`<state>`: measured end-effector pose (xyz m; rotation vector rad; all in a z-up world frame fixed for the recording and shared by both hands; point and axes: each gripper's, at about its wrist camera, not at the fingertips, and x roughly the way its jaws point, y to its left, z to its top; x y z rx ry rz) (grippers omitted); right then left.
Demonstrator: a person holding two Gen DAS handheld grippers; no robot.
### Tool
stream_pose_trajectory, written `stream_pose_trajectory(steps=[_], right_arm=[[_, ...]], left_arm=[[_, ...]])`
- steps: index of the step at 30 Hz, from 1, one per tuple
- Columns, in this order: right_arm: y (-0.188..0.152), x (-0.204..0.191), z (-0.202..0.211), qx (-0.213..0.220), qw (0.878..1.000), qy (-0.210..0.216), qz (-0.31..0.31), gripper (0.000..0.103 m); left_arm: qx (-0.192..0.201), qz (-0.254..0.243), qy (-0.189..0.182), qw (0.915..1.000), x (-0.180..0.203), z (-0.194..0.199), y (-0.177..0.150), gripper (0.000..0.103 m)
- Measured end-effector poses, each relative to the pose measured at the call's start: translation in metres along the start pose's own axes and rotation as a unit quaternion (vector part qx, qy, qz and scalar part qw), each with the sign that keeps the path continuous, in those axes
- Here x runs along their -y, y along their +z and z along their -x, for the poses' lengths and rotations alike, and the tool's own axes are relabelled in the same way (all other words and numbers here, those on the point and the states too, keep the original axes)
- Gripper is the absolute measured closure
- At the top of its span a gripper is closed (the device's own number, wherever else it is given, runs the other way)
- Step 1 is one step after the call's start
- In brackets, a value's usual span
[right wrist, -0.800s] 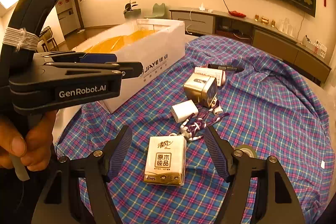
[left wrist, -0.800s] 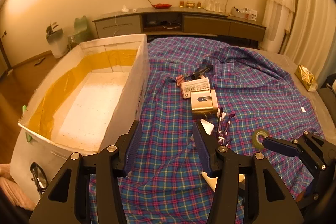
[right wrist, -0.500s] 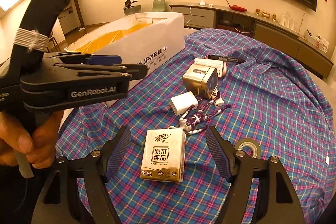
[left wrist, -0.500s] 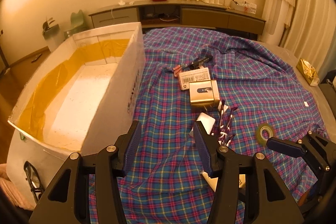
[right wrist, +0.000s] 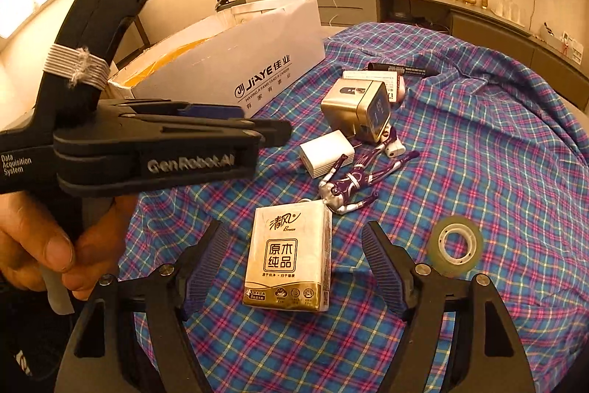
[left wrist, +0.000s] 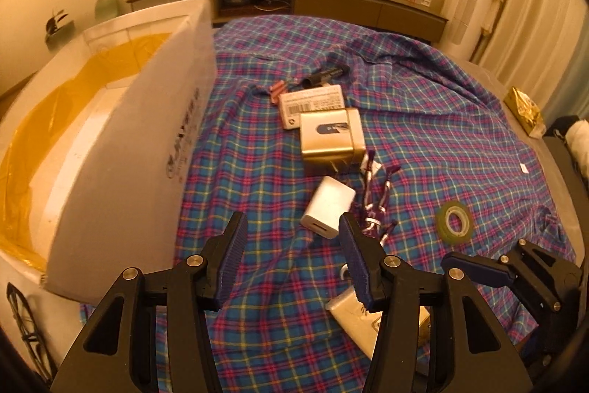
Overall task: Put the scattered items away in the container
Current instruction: 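Grasp the white tissue pack with the right gripper while the left gripper approaches the white charger, then close the left gripper on the white USB charger while the right gripper lifts the tissue pack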
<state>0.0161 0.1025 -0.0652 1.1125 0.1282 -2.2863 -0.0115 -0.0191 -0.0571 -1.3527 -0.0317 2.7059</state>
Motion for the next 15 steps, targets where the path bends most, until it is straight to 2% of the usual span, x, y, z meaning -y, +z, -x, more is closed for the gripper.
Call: stream_pose_trajectory(steps=[8, 15], right_arm=[[-0.004, -0.007, -0.021, -0.018, 1.000, -0.003, 0.021, 0.027], [-0.014, -0.022, -0.036, -0.035, 0.995, -0.049, 0.078, 0.027]], left_arm=[[-0.020, -0.032, -0.013, 0.9992, 0.016, -0.030, -0.001, 0.048], [-0.033, -0.043, -0.013, 0.9984, 0.020, -0.048, -0.001, 0.048]])
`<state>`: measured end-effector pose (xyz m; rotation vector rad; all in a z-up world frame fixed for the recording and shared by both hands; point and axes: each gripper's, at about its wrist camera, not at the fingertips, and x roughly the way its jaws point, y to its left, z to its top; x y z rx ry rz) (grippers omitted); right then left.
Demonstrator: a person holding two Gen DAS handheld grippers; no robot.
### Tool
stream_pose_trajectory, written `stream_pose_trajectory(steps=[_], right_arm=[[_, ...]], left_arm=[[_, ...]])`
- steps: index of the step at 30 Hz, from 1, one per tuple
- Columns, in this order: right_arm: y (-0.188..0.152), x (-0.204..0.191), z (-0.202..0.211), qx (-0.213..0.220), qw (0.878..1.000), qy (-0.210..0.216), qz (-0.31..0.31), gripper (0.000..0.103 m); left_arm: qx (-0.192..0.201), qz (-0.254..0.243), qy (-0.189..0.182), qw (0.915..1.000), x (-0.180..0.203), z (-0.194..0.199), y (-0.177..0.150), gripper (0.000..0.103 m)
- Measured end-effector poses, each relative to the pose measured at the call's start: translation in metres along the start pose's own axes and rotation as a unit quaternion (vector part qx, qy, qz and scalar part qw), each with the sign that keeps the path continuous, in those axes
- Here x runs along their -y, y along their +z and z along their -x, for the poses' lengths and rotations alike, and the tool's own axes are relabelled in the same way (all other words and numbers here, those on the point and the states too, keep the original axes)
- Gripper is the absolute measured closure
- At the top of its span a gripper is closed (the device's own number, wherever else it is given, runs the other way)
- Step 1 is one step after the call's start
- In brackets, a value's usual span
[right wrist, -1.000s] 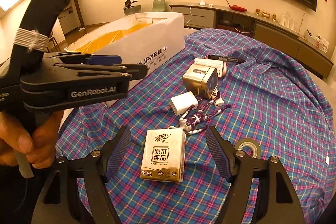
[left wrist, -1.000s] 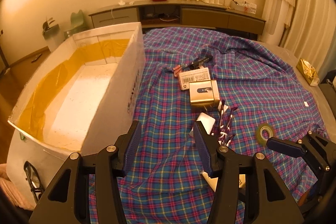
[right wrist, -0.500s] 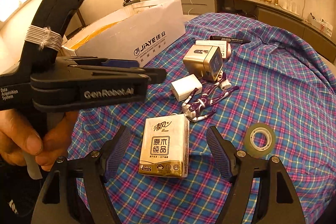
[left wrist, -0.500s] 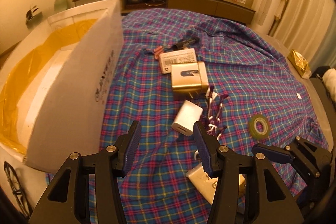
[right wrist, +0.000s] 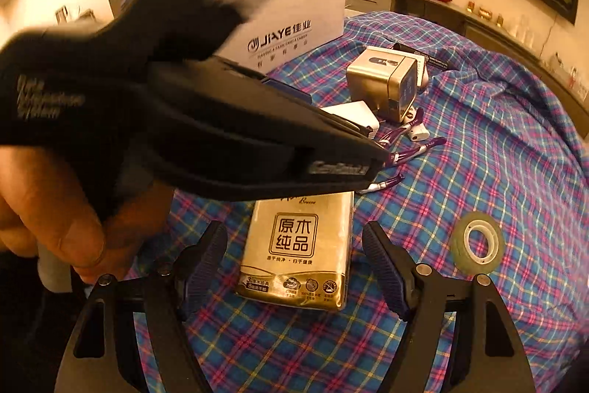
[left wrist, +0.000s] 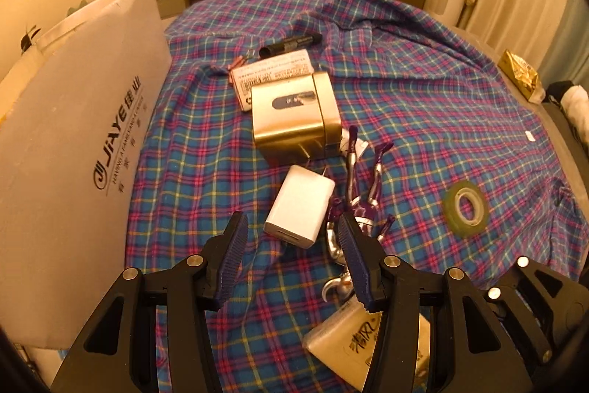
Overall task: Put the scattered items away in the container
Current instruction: 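Close the left gripper on the white USB charger while the right gripper lifts the tissue pack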
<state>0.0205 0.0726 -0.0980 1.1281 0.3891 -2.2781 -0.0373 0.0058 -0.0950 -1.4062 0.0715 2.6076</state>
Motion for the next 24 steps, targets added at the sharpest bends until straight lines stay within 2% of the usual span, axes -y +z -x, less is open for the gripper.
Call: stream_pose_trajectory(steps=[2, 3, 4, 5, 6, 12, 17, 24], right_arm=[[-0.002, -0.001, -0.001, -0.006, 1.000, -0.013, 0.009, 0.027], [-0.002, -0.001, -0.002, -0.005, 1.000, -0.012, 0.007, 0.031], [-0.002, 0.000, -0.002, -0.003, 1.000, -0.008, 0.001, 0.041], [-0.002, 0.004, -0.002, -0.008, 1.000, -0.002, -0.008, 0.046], [-0.002, 0.010, -0.002, -0.012, 1.000, 0.006, -0.024, 0.047], [-0.002, 0.039, -0.003, -0.008, 0.995, 0.033, -0.092, 0.048], [0.001, 0.039, -0.008, -0.011, 0.997, 0.008, -0.079, 0.048], [0.000, 0.040, -0.002, -0.011, 0.996, 0.015, -0.089, 0.050]], left_arm=[[-0.003, 0.000, 0.002, 1.0000, -0.001, -0.004, 0.000, 0.049], [-0.005, 0.001, 0.001, 1.0000, -0.003, -0.006, 0.000, 0.049], [-0.008, 0.004, -0.003, 1.0000, -0.004, -0.007, 0.000, 0.050], [-0.009, 0.007, -0.007, 0.9999, -0.006, -0.008, 0.000, 0.053], [-0.010, 0.009, -0.010, 0.9999, -0.007, -0.007, 0.000, 0.065], [-0.008, 0.004, -0.011, 0.9999, -0.007, -0.008, 0.000, 0.065], [-0.008, -0.001, -0.012, 0.9999, -0.003, -0.013, 0.003, 0.063], [0.006, -0.012, -0.020, 0.9997, -0.001, -0.006, 0.004, 0.069]])
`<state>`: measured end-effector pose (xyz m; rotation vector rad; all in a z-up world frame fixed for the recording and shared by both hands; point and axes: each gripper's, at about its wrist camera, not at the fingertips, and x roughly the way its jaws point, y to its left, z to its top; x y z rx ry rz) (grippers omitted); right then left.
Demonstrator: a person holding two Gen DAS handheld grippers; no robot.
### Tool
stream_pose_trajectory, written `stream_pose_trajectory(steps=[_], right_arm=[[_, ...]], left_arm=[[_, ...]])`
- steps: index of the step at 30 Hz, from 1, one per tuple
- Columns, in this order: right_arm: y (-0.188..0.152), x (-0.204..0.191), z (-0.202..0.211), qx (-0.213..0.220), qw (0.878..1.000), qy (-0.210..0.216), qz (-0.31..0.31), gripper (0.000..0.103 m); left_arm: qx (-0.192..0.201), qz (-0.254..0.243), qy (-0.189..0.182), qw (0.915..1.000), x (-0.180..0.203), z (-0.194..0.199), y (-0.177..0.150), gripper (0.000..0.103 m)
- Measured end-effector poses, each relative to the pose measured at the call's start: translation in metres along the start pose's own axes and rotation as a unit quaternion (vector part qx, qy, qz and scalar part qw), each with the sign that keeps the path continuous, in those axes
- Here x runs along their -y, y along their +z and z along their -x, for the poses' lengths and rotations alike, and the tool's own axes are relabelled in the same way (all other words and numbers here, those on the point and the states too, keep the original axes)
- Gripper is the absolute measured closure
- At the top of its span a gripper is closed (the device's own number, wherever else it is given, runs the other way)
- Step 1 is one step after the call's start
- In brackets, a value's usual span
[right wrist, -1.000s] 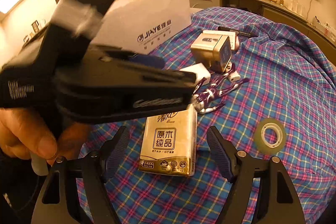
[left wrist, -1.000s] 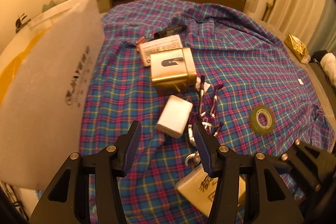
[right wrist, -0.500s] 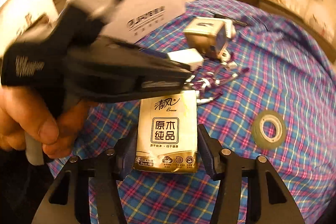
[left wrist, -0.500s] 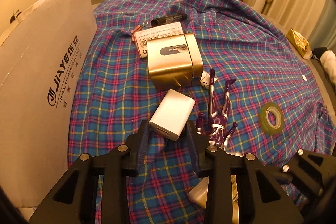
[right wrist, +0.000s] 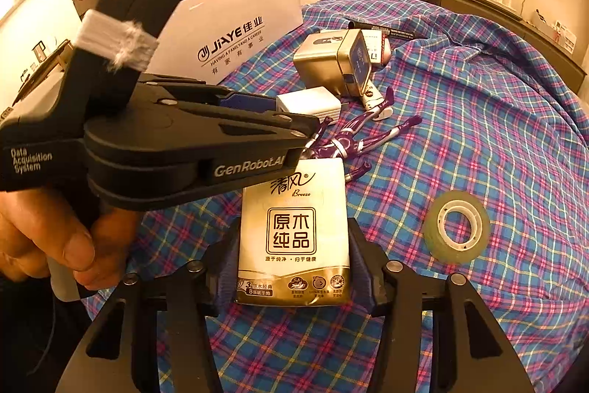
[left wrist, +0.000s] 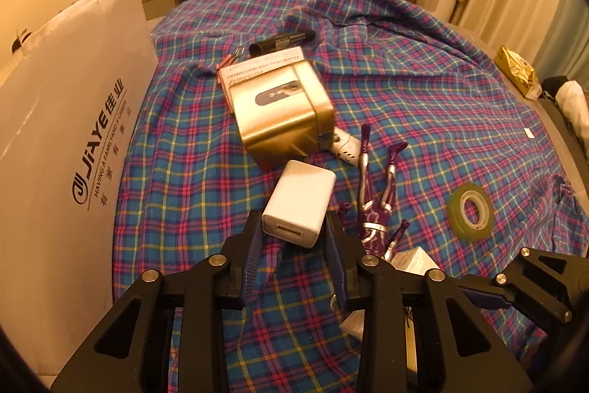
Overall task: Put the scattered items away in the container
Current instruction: 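Close the left gripper on the white USB charger while the right gripper lifts the tissue pack, then carry the charger in the left gripper and tissue pack in the right gripper over the box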
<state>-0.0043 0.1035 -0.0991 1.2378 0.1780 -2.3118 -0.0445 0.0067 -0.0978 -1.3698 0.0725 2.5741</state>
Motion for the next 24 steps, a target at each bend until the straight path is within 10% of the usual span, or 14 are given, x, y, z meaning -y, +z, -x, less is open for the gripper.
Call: stream_pose_trajectory(steps=[24], right_arm=[[0.003, -0.012, 0.026, 0.024, 0.999, -0.013, 0.020, 0.050]], left_arm=[[0.076, 0.016, -0.029, 0.9965, -0.011, 0.077, 0.010, 0.072]])
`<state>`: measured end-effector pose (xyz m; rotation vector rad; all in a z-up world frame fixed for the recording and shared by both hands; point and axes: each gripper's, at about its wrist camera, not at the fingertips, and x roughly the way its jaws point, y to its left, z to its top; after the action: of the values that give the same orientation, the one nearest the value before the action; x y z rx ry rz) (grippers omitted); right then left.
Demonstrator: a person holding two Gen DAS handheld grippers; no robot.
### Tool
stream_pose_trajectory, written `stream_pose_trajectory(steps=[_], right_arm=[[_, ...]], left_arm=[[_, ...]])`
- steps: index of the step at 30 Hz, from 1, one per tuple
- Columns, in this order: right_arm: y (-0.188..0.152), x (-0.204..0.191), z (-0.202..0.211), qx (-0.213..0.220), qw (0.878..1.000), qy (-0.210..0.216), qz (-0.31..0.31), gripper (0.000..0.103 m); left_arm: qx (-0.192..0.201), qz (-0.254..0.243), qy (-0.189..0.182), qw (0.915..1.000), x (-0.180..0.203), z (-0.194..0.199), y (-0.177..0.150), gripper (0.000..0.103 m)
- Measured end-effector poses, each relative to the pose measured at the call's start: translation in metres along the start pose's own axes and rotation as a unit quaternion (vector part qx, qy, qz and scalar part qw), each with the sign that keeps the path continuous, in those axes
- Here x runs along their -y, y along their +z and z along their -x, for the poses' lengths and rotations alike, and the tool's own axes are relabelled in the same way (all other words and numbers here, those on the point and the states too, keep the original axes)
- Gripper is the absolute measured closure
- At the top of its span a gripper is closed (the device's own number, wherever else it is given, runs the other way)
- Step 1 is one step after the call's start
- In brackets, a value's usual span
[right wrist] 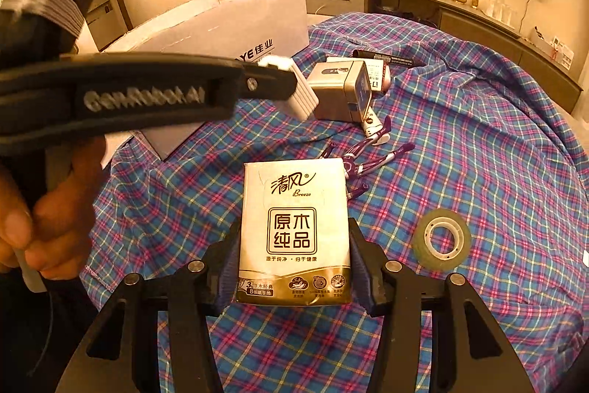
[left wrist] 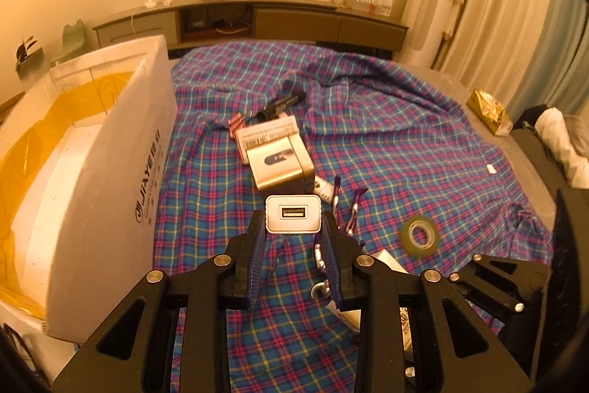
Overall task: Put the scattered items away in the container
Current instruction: 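Carry the charger in the left gripper and tissue pack in the right gripper over the box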
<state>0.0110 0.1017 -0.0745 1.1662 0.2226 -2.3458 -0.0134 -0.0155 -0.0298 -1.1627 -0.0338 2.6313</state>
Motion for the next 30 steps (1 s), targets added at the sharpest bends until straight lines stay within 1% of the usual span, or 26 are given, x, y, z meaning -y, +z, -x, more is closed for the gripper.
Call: stream_pose_trajectory(steps=[8, 13, 18, 23, 30], right_arm=[[0.007, -0.008, 0.008, 0.008, 1.000, -0.015, -0.003, 0.050], [0.016, -0.016, 0.015, 0.018, 1.000, -0.017, -0.008, 0.050], [0.030, -0.028, 0.023, 0.031, 0.999, -0.016, -0.009, 0.050], [0.046, -0.041, 0.033, 0.040, 0.999, -0.021, 0.006, 0.050], [0.063, -0.049, 0.043, 0.046, 0.999, -0.022, 0.012, 0.050]], left_arm=[[0.035, 0.009, -0.004, 0.9993, -0.009, 0.027, 0.010, 0.072], [0.050, 0.021, -0.005, 0.9985, -0.020, 0.039, 0.015, 0.072], [0.067, 0.035, -0.009, 0.9971, -0.032, 0.055, 0.018, 0.072], [0.085, 0.048, -0.011, 0.9952, -0.044, 0.070, 0.021, 0.072], [0.107, 0.068, -0.013, 0.9919, -0.064, 0.087, 0.027, 0.072]])
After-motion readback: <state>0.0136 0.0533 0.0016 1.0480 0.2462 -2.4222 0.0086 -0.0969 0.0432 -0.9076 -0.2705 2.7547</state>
